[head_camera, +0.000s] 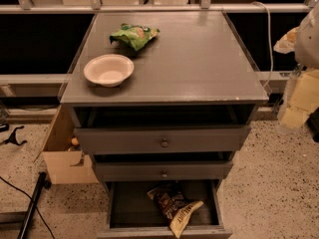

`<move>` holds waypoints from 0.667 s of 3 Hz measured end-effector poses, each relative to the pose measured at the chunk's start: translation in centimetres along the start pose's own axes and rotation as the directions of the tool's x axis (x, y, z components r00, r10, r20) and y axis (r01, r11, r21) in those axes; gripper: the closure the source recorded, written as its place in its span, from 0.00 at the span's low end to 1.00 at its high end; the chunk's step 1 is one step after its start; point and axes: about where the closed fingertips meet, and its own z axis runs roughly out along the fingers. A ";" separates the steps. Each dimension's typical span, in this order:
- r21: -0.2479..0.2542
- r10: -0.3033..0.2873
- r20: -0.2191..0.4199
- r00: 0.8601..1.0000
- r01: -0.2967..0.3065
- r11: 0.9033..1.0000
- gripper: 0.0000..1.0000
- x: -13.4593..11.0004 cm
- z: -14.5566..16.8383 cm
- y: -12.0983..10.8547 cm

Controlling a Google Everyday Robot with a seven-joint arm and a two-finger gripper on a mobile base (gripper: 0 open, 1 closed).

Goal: Pick brown chip bag from bottom drawer and place on counter

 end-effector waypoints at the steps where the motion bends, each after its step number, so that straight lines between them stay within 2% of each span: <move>1: 0.001 0.000 0.000 1.000 0.000 1.000 0.00 0.0 0.0 0.0; 2: 0.019 0.025 0.005 1.000 -0.025 1.000 0.00 -0.3 0.9 0.6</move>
Offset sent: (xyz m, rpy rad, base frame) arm -0.0018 0.0045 -0.0219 0.0058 -0.0037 -0.0348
